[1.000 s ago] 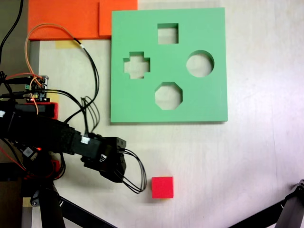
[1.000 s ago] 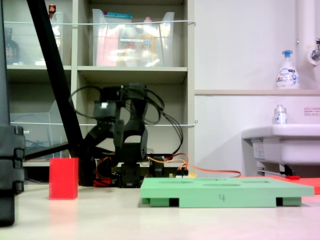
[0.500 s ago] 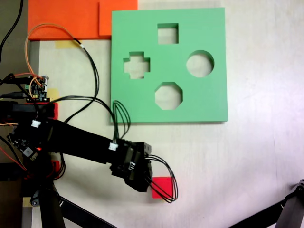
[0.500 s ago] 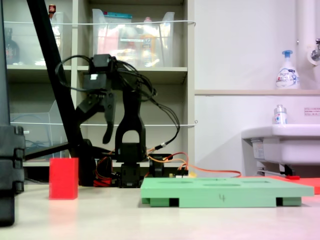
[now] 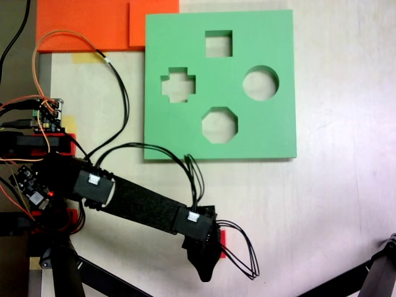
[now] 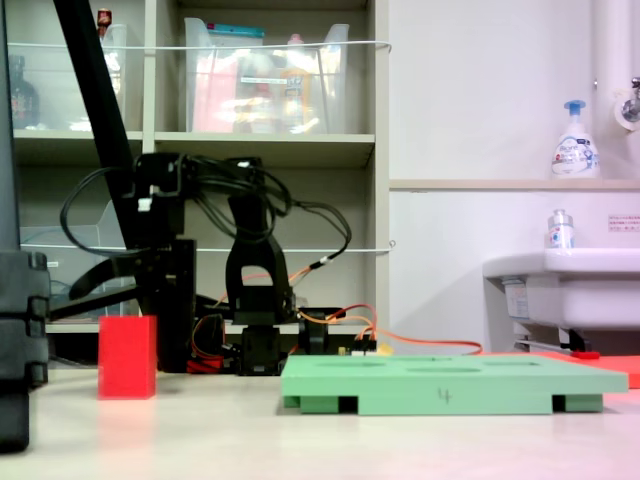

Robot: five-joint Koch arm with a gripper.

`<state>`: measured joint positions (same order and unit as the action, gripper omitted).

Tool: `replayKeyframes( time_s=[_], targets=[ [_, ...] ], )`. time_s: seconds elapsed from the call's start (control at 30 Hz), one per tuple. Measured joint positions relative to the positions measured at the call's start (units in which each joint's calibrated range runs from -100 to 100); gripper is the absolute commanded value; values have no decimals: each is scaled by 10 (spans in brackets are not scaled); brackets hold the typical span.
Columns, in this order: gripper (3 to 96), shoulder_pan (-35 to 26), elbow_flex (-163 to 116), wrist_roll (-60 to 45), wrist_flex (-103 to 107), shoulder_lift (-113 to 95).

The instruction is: Put the square block into the corresponding hole

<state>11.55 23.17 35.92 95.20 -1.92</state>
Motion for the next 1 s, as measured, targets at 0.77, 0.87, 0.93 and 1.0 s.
replayKeyframes(
  time_s=[0.77,0.87,0.93,1.0],
  targets=[
    [442,24,44,-20,-4,156],
    [409,25,44,-21,2,155],
    [381,25,44,-21,6,150],
    [342,24,44,-21,10,140]
  ],
)
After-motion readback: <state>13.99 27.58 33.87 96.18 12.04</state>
